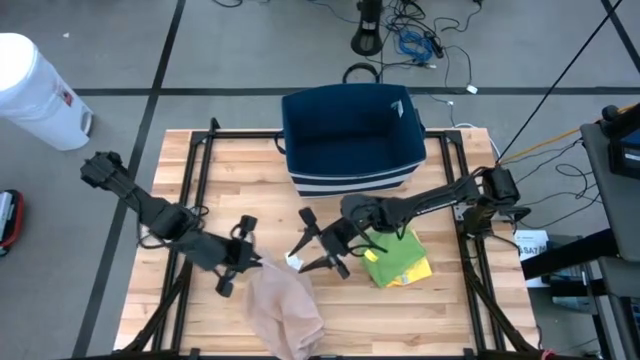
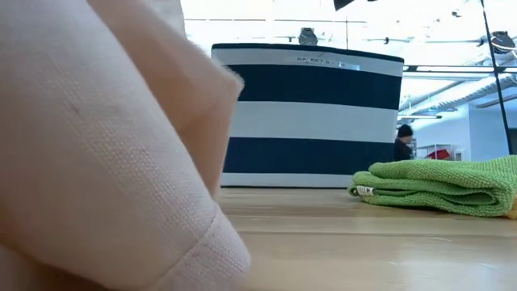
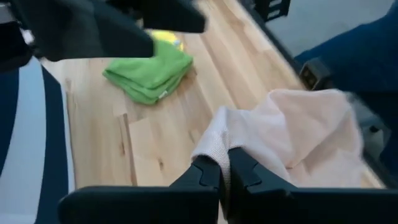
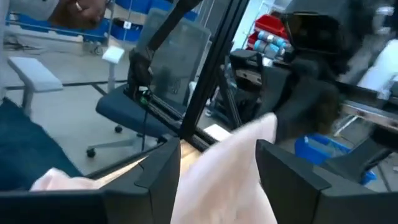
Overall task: Fold towel
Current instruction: Fold the light brown towel
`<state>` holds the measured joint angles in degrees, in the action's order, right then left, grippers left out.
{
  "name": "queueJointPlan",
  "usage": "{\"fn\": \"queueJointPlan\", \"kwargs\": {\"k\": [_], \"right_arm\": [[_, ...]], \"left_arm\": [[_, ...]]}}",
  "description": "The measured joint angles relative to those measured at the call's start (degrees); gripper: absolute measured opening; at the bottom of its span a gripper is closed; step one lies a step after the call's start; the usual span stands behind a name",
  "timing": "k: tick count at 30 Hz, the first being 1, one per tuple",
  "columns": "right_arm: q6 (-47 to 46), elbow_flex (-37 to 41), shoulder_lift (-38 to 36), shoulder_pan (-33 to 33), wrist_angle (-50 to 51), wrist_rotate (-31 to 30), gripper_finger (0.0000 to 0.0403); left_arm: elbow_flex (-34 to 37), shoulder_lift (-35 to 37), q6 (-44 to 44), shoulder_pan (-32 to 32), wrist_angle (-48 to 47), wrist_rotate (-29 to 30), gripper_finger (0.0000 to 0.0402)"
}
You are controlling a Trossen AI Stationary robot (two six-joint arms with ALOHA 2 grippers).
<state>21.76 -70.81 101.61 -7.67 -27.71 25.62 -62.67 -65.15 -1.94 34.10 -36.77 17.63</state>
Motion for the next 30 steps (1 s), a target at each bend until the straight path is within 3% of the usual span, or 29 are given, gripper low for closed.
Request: {"fn": "queueJointPlan", "kwargs": {"k": [6, 13, 22, 30], "right_arm": [[-2.0, -1.2, 3.6, 0.5, -0.6, 0.1, 0.0180], [-4.9, -1.2, 5.1, 2.1, -0.5, -0.2, 0.0171], [-7.4, -1.3, 7.0, 2.5, 0.5, 5.5, 0.0171], [-8.7, -1.2, 8.4, 2.4, 1.4, 15.6, 0.0171]], "left_arm": [[0.0, -4.1, 4.4, -5.1, 2.5, -3.4, 0.0000], [0.0, -6.4, 10.0, -8.9, 7.9, -14.1, 0.0000], [0.0, -6.7, 14.6, -12.1, 8.7, -14.9, 0.0000], [0.0, -7.6, 16.2, -14.7, 7.2, -15.6, 0.0000]]}}
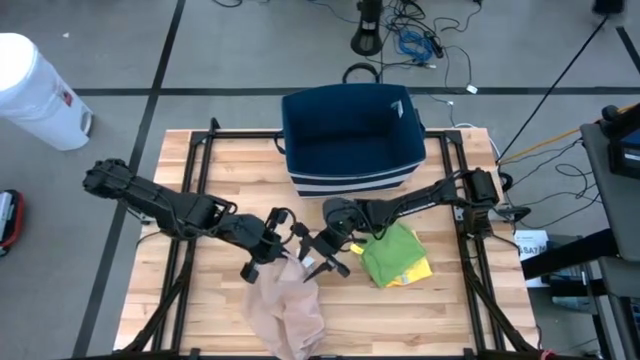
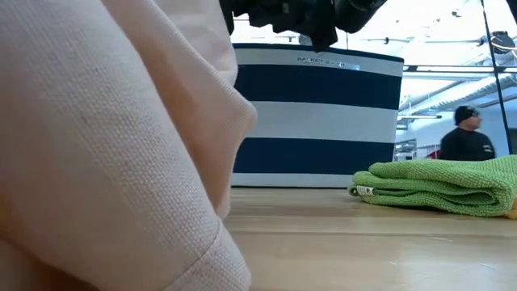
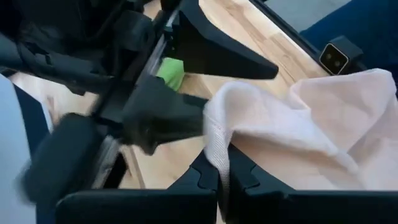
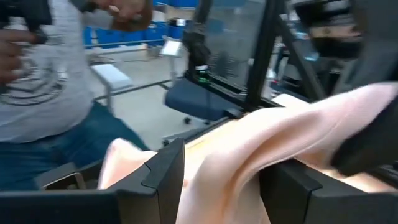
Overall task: Fold towel
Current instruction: Fold the light brown towel
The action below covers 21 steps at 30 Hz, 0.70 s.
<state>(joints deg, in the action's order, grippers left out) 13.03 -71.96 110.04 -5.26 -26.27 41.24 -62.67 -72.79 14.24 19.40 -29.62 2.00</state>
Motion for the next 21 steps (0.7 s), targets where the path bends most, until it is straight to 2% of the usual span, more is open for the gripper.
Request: {"fn": "queueJointPlan", "kwargs": {"k": [5, 9, 14, 21], "right_arm": [[0.0, 0.0, 0.0, 0.0, 1.0, 9.0, 0.0159], [0.2, 0.0, 0.0, -0.2, 2.8, 12.9, 0.0141], [2.6, 0.0, 0.0, -1.1, 5.6, 13.4, 0.0124], [4.8, -0.1, 0.0, -1.8, 11.4, 12.8, 0.0095]], "left_arm": [[0.0, -0.2, 0.0, -0.4, -1.8, 0.3, 0.0000], [0.0, -0.1, 0.5, -0.8, -2.0, 1.7, 0.0000], [0.0, -0.2, 1.4, -0.9, -2.0, 2.3, 0.0000], [0.0, -0.2, 2.6, -1.0, -2.0, 7.6, 0.0000]]}}
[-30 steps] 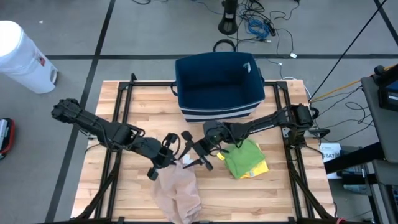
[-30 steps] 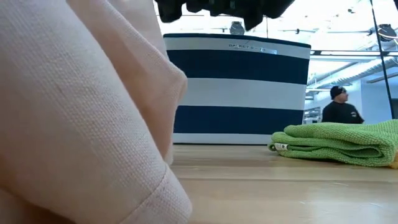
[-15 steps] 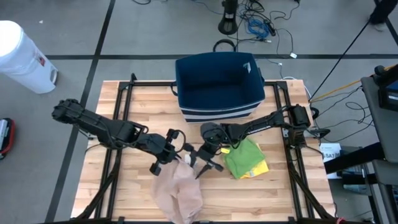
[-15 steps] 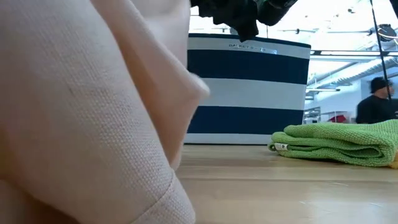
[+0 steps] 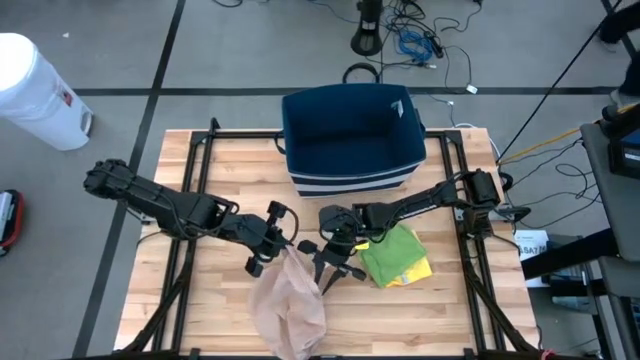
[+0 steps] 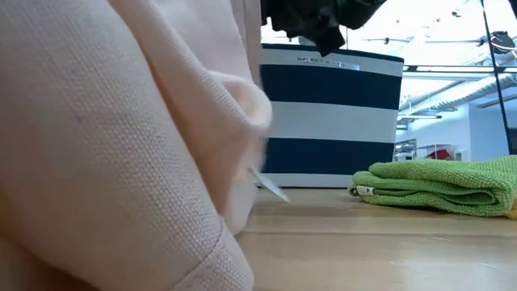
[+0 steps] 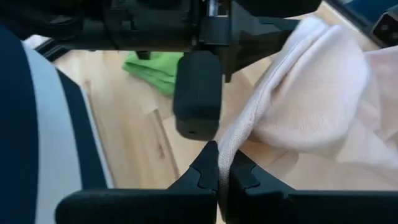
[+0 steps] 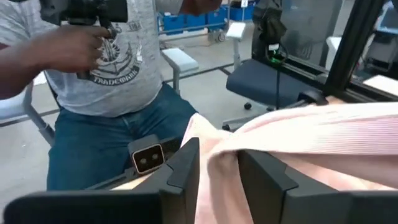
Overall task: Fold towel
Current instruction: Fold the light brown towel
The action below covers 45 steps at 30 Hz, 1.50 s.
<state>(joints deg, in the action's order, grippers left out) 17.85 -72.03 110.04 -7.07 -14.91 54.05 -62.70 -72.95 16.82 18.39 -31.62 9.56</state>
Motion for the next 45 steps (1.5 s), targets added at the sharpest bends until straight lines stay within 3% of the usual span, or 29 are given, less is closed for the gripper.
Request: {"fn": "queueJointPlan", "kwargs": {"k": [8, 13, 20, 25, 32, 38, 45], "right_arm": [[5.5, 0.0, 0.0, -1.4, 5.9, -9.3, 0.0090], [7.0, 0.0, 0.0, -2.2, 10.3, -21.6, 0.0090], [5.1, 0.0, 4.7, -2.4, 11.3, -22.9, 0.0091], [3.9, 0.1, 7.3, -2.3, 11.8, -27.5, 0.0091], [3.8, 0.1, 5.5, -2.3, 17.5, -31.3, 0.0091], [3.8, 0.0, 3.6, -2.3, 28.1, -40.2, 0.0091], [3.8, 0.0, 3.5, -0.2, 25.6, -42.3, 0.0091]], "left_arm": [[0.0, 0.0, 0.4, -0.1, 0.8, 1.2, 0.0000], [0.0, 0.0, -0.7, -0.1, -0.3, 1.2, 0.0000], [0.0, 0.0, -1.1, 0.0, -0.9, 1.2, 0.0000], [0.0, 0.0, -1.8, 0.2, -1.0, 1.1, 0.0000], [0.0, 0.0, -3.4, 1.3, -2.6, 1.0, 0.0000], [0.0, 0.0, -4.8, 2.8, -3.5, 0.9, 0.0000], [0.0, 0.0, -5.8, 4.2, -3.8, 0.8, 0.0000]]}}
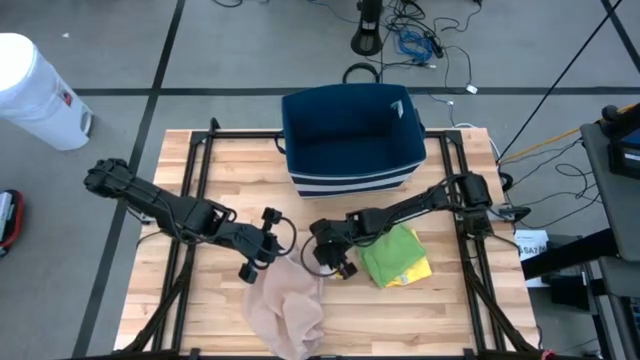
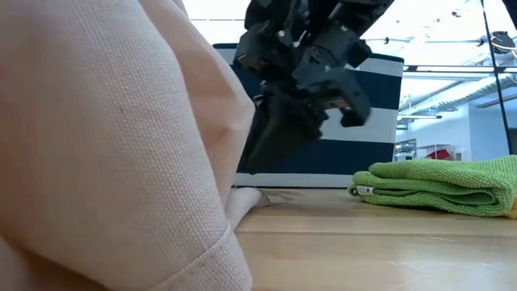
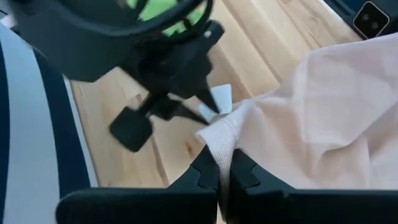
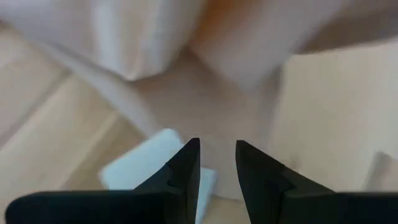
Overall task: Fold towel
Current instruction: Fold the light brown towel
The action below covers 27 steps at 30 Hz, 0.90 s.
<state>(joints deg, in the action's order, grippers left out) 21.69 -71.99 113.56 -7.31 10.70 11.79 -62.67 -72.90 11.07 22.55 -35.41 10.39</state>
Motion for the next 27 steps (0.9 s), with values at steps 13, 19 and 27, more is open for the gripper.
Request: {"fn": "queueJointPlan", "kwargs": {"k": [13, 19, 27], "right_arm": [[1.9, 1.6, 0.0, 3.0, -8.9, 8.5, 0.0182], [2.4, 5.5, 0.0, 3.1, -14.1, 9.3, 0.0185], [3.0, 9.4, 1.0, 4.1, -23.4, 5.9, 0.0161]], "left_arm": [[0.0, 0.0, -2.1, 2.7, 0.0, 0.0, 0.0000], [0.0, 0.0, -2.0, 2.7, 0.0, 0.0, 0.0000], [0.0, 0.0, -2.5, 2.8, 0.0, -0.1, 0.0000]]}}
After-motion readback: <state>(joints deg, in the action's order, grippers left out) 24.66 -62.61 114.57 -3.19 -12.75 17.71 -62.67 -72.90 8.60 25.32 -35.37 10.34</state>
